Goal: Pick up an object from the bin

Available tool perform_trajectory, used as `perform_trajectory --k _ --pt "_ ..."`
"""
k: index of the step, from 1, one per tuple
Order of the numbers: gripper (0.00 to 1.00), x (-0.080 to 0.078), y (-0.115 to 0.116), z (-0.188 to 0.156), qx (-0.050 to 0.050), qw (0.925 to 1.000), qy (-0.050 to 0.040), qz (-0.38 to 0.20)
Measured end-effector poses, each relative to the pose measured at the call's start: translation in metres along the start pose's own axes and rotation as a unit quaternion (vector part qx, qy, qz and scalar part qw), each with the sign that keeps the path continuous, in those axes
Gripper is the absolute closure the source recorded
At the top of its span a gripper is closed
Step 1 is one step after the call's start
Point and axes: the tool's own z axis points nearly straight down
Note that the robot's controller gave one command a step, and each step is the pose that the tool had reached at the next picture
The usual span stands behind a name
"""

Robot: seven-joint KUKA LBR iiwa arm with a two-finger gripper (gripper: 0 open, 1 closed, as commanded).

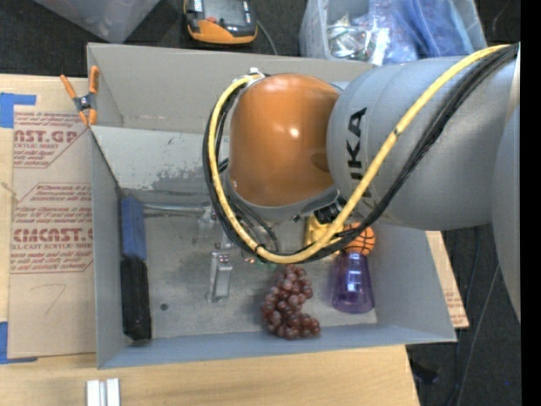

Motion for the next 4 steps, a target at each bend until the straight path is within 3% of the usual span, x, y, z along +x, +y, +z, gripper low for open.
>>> perform_trajectory --k 1,2,3,4 --pt "0.0 0.0 0.0 0.0 0.0 1.0 0.0 0.0" --pt "0.0 0.009 -0.013 0.068 0.001 0.9999 0.0018 -0.017" --pt "0.0 -0.034 -0.064 0.017 -0.002 0.9997 -0.0087 0.023" --pt "0.0 -0.021 -0.06 0.039 -0.003 0.9999 -0.0101 0.01"
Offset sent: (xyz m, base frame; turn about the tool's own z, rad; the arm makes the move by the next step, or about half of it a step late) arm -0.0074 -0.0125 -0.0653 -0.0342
